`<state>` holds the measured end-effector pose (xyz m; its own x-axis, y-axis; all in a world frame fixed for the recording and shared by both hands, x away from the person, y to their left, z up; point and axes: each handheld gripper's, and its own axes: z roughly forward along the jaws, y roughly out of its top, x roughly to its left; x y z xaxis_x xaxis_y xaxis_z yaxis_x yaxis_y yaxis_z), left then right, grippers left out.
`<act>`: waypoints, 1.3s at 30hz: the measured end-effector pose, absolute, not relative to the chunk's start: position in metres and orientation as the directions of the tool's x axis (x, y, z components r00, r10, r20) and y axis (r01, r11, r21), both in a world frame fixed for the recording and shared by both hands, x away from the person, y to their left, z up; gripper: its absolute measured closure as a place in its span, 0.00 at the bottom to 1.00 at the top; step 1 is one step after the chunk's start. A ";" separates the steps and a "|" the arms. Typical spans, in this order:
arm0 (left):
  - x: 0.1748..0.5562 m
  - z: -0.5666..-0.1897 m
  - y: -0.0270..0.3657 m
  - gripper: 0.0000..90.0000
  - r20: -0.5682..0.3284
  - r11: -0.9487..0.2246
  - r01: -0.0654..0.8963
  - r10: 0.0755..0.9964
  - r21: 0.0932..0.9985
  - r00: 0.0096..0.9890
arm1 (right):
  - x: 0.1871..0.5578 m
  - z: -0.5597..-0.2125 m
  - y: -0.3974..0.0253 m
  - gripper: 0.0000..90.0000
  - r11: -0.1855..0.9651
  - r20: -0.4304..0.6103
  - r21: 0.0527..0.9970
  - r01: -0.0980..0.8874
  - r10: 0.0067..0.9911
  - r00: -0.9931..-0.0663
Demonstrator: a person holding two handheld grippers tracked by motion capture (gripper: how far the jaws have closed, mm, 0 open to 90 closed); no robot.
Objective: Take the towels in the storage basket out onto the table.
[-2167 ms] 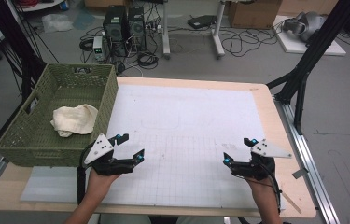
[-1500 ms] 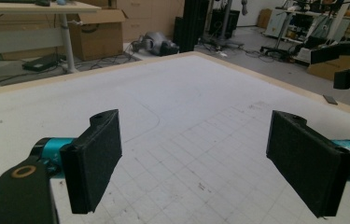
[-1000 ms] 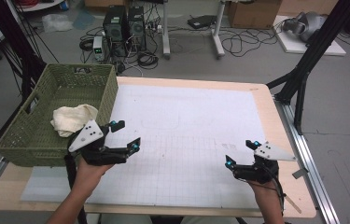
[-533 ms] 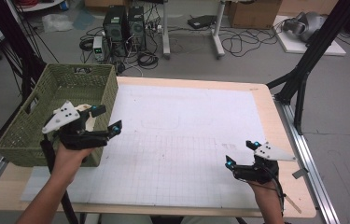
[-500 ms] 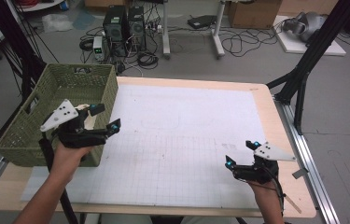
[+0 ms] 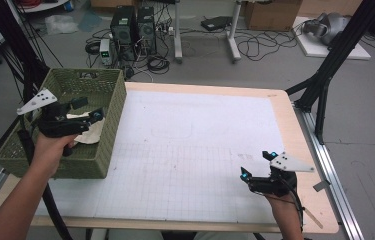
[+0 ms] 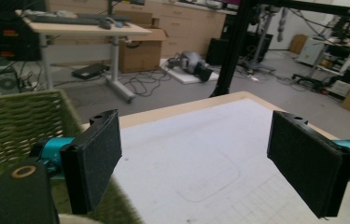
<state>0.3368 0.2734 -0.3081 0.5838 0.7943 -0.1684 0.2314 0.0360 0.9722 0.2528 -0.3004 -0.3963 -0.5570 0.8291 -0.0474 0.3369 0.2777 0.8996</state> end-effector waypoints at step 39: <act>0.419 -0.400 0.335 0.25 -0.059 -0.071 0.786 0.989 0.614 0.135 | 0.254 -0.400 -0.298 0.08 0.321 -0.088 0.880 0.351 0.836 -0.541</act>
<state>0.4195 0.3354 -0.3999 0.1349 0.9891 -0.0591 0.7861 -0.0705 0.6141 0.2541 -0.2980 -0.4005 -0.5414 0.8361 -0.0885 0.3515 0.3207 0.8796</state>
